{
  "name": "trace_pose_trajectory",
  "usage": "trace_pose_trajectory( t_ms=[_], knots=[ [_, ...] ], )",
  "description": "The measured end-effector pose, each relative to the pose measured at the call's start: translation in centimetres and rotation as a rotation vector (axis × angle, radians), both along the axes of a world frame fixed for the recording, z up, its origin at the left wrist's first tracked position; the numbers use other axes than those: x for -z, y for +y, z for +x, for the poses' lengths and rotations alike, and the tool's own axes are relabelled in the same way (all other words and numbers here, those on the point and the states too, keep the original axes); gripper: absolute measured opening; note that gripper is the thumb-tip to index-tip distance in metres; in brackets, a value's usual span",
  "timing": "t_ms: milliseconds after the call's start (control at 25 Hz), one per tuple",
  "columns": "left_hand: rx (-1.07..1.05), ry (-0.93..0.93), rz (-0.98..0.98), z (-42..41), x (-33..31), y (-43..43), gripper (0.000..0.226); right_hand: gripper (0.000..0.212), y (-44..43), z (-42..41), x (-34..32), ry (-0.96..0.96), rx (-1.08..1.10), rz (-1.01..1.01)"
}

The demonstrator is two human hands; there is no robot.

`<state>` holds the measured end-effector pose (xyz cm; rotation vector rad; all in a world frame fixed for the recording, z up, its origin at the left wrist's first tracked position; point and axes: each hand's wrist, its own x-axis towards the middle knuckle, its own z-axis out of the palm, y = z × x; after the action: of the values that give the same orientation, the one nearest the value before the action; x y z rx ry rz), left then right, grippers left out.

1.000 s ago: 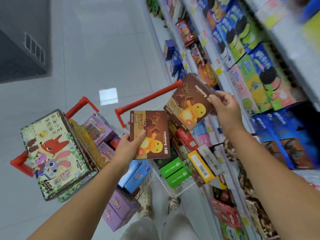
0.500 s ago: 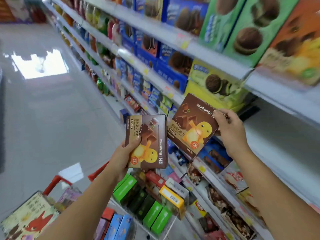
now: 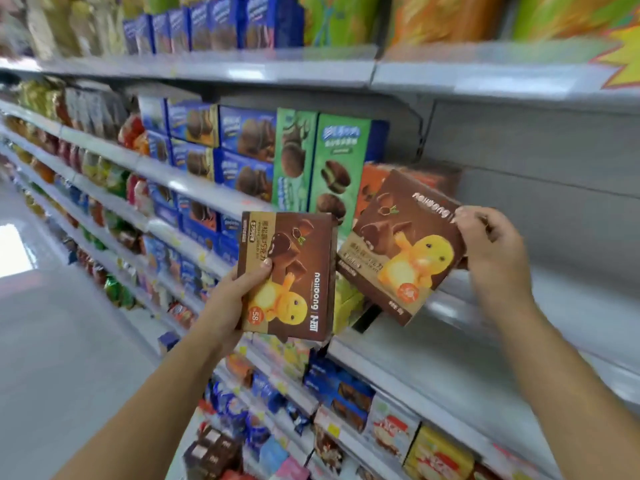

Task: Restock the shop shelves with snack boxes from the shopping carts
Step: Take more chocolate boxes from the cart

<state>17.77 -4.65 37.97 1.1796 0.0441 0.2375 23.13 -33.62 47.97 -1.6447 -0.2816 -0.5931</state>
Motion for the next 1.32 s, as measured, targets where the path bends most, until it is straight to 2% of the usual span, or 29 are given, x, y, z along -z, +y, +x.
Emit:
trace_pose_trajectory(
  t_ms=[80,200,320,400,560,720,880,1000,1080,1160,1200,1320],
  knots=[
    [0.037,-0.074,0.030,1.1,-2.5,-1.8,0.051,0.018,-4.0,0.1,-3.1,-0.103,0.040,0.001],
    [0.071,-0.132,0.074,2.4,-4.9,-4.4,0.068,0.009,-9.2,1.1,-5.3,-0.175,0.057,-0.147],
    [0.073,-0.151,0.087,3.5,-5.8,-6.6,0.057,0.017,-12.3,3.9,-4.6,-0.124,0.074,-0.340],
    [0.067,-0.141,0.093,3.8,-5.9,-7.7,0.055,0.020,-13.3,5.7,-3.5,-0.027,0.063,-0.389],
    [0.057,-0.134,0.091,4.0,-5.9,-8.7,0.053,0.011,-13.3,7.8,-2.6,0.110,-0.076,-0.234],
    [0.034,-0.130,0.104,4.2,-6.2,-9.1,0.053,0.016,-11.3,8.0,-2.6,0.138,-0.156,-0.194],
    [0.043,-0.128,0.119,4.4,-7.1,-9.8,0.054,0.033,-10.6,6.8,-2.2,0.182,-0.192,-0.245],
    [0.081,-0.129,0.141,4.5,-8.1,-10.9,0.053,0.058,-10.8,5.6,-2.4,0.267,-0.220,-0.264],
    [0.120,-0.139,0.153,4.5,-8.5,-11.8,0.052,0.065,-10.9,4.0,-2.4,0.123,-0.061,-0.266],
    [0.160,-0.159,0.172,4.3,-9.0,-13.2,0.051,0.059,-11.2,1.3,-2.0,-0.113,0.106,-0.231],
    [0.172,-0.174,0.186,4.3,-9.2,-14.1,0.049,0.052,-11.2,-0.2,-1.9,-0.142,0.078,-0.223],
    [0.220,-0.233,0.265,4.0,-10.0,-17.6,0.044,0.039,-10.6,-3.5,-2.0,0.019,-0.233,-0.199]
  ],
)
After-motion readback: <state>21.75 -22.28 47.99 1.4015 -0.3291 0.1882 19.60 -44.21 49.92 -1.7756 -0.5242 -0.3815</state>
